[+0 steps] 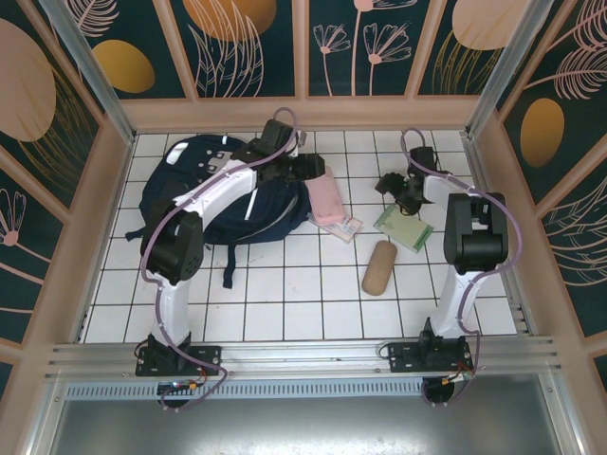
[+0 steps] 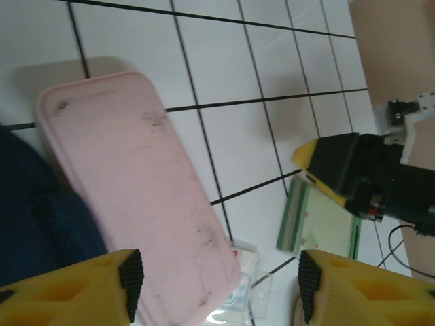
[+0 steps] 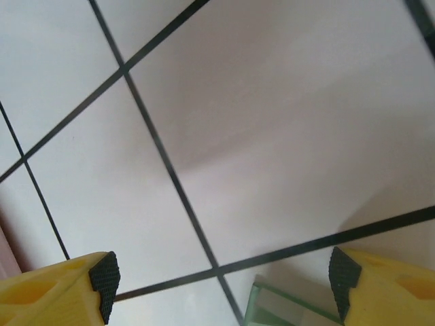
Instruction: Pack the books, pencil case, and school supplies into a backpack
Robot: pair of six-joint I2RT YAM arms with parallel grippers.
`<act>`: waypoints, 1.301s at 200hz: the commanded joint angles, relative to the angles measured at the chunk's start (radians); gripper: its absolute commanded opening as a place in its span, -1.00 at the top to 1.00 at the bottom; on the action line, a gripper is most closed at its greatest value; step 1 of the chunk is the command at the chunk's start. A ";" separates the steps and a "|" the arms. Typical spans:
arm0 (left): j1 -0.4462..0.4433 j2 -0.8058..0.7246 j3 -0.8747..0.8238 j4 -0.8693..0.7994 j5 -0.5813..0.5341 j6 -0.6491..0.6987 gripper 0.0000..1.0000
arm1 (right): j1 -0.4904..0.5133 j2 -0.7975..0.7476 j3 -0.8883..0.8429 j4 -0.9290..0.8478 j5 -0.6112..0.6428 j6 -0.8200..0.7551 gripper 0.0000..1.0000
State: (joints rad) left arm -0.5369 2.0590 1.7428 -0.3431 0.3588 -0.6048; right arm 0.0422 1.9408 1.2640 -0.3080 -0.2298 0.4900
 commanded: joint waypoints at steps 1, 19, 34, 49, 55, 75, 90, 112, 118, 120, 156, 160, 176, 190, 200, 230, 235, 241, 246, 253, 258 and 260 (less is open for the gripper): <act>-0.035 0.053 0.072 0.010 0.023 -0.004 -0.21 | -0.016 -0.131 -0.032 -0.059 0.079 0.023 -0.68; -0.061 0.096 0.116 0.013 0.028 -0.004 -0.16 | -0.031 -0.222 -0.101 -0.071 0.136 0.042 -0.69; -0.082 0.136 0.154 0.019 0.034 -0.006 -0.12 | -0.058 -0.291 -0.170 -0.083 0.167 0.063 -0.70; -0.107 0.179 0.193 0.027 0.041 -0.007 -0.10 | -0.094 -0.358 -0.252 -0.071 0.168 0.072 -0.70; -0.119 0.194 0.211 0.030 0.044 -0.007 -0.09 | -0.109 -0.379 -0.281 -0.063 0.167 0.071 -0.69; -0.157 0.260 0.276 0.031 0.056 -0.006 -0.05 | -0.171 -0.416 -0.370 -0.033 0.101 0.054 -0.63; -0.187 0.311 0.323 0.032 0.066 -0.002 -0.03 | -0.202 -0.421 -0.415 -0.013 0.051 0.037 -0.53; -0.224 0.373 0.377 0.032 0.069 0.006 -0.03 | -0.206 -0.423 -0.463 0.011 0.037 0.024 -0.51; -0.232 0.389 0.384 0.038 0.073 0.005 -0.03 | -0.206 -0.421 -0.474 0.021 0.025 0.022 -0.51; -0.234 0.393 0.387 0.039 0.072 0.004 -0.03 | -0.206 -0.418 -0.478 0.025 0.021 0.021 -0.51; -0.262 0.486 0.431 0.034 0.072 0.002 -0.03 | -0.198 -0.378 -0.509 0.092 -0.093 0.003 -0.45; -0.262 0.495 0.434 0.030 0.072 0.002 -0.03 | -0.193 -0.377 -0.508 0.095 -0.098 0.000 -0.45; -0.263 0.529 0.442 0.018 0.065 0.004 -0.03 | -0.179 -0.370 -0.501 0.101 -0.117 -0.007 -0.45; -0.264 0.555 0.453 -0.005 0.043 0.018 0.00 | -0.172 -0.364 -0.495 0.108 -0.138 -0.007 -0.45; -0.264 0.571 0.461 -0.024 0.035 0.028 0.01 | -0.168 -0.361 -0.490 0.113 -0.150 -0.009 -0.44; -0.264 0.606 0.465 -0.034 0.056 0.024 0.30 | -0.166 -0.359 -0.491 0.144 -0.212 -0.016 -0.43; -0.264 0.608 0.465 -0.034 0.063 0.019 0.37 | -0.166 -0.358 -0.492 0.153 -0.231 -0.016 -0.43; -0.264 0.611 0.465 -0.034 0.071 0.014 0.45 | -0.167 -0.359 -0.495 0.165 -0.258 -0.014 -0.43; -0.264 0.611 0.464 -0.033 0.078 0.011 0.49 | -0.168 -0.359 -0.498 0.180 -0.286 -0.012 -0.42; -0.264 0.612 0.462 -0.031 0.088 0.005 0.54 | -0.171 -0.361 -0.503 0.203 -0.335 -0.009 -0.39; -0.264 0.610 0.460 -0.027 0.096 0.004 0.56 | -0.173 -0.362 -0.506 0.220 -0.371 -0.005 -0.39; -0.264 0.608 0.460 -0.027 0.099 0.002 0.56 | -0.175 -0.365 -0.507 0.227 -0.388 -0.002 -0.38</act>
State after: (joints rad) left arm -0.7940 2.6156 2.1956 -0.3286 0.4065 -0.5961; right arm -0.1356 1.5738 0.7685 -0.1944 -0.4042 0.4950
